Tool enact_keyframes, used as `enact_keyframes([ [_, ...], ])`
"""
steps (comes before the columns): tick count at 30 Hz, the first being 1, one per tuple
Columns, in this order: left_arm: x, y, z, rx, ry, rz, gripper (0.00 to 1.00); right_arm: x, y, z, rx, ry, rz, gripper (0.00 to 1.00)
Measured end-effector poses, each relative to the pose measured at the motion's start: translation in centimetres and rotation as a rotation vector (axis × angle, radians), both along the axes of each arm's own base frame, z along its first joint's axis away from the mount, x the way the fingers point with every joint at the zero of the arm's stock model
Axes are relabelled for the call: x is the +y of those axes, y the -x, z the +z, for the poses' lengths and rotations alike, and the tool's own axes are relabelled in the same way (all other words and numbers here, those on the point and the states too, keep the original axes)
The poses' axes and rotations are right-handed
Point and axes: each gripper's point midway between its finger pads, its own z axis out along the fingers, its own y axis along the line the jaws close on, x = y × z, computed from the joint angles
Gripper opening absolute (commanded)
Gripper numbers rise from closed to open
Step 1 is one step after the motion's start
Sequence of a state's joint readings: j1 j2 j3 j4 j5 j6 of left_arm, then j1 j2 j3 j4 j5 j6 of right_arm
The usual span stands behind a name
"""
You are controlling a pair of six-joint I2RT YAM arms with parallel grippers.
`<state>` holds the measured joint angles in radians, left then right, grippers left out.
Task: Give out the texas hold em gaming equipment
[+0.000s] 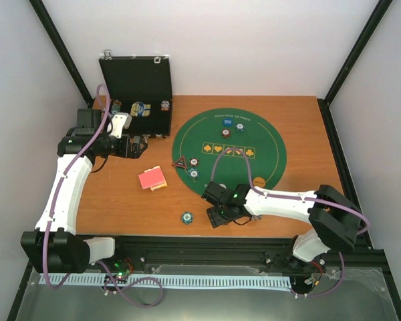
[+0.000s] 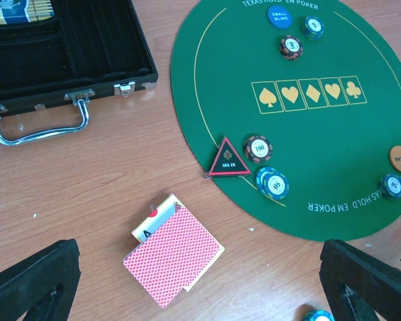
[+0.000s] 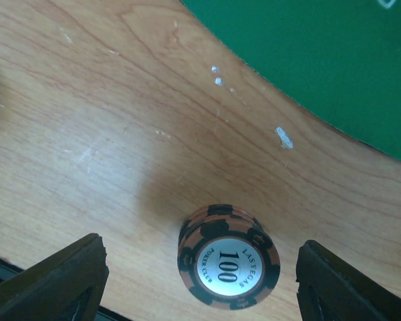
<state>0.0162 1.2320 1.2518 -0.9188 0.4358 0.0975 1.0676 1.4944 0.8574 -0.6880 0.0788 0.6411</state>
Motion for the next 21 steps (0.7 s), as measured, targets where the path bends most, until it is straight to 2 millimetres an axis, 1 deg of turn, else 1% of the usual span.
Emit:
enact_keyframes([
  [4,0.0,0.2,0.2,-0.004,-0.001,0.000,1.00,-0.2,0.2,-1.2,0.016,0.017,0.001,0.75],
  [10,0.0,0.2,0.2,-0.006,0.000,-0.001,1.00,-0.6,0.4,-1.7,0.021,0.025,-0.003,0.70],
  [16,0.0,0.2,0.2,-0.006,0.000,-0.001,1.00,-0.6,0.4,-1.9,0.019,0.022,-0.004,0.62],
  [21,0.0,0.2,0.2,-0.006,0.000,-0.001,1.00,-0.5,0.4,-1.9,0.017,0.019,-0.004,0.51],
])
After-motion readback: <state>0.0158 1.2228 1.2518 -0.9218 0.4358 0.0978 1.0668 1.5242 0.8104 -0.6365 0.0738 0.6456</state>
